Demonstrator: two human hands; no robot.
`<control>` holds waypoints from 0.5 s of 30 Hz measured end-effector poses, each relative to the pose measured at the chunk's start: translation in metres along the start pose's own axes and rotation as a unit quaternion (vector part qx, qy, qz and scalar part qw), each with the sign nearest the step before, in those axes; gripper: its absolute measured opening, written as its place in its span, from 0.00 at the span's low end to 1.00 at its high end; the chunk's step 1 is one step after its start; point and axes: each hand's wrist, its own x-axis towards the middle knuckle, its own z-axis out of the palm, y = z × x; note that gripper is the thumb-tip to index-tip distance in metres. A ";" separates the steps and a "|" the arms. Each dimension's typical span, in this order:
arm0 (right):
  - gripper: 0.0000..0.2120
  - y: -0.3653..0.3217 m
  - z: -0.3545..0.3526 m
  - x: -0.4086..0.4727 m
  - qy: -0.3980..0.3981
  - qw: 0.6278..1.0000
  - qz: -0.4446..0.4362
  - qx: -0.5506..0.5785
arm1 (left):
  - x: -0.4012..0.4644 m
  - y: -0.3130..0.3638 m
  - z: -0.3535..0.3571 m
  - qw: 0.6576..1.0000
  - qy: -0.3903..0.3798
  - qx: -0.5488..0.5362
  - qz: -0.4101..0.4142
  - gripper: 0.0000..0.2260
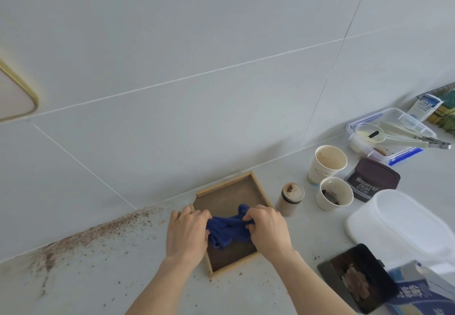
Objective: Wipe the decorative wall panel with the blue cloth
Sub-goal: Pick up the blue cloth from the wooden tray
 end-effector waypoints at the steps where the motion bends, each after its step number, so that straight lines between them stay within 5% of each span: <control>1: 0.13 -0.004 -0.008 0.000 0.009 1.000 -0.003 0.001 | 0.000 -0.002 -0.007 1.000 0.007 0.000 -0.001 0.08; 15: 0.12 -0.099 -0.117 -0.006 0.112 0.991 -0.076 0.005 | -0.016 -0.055 -0.133 0.987 0.154 0.032 -0.023 0.08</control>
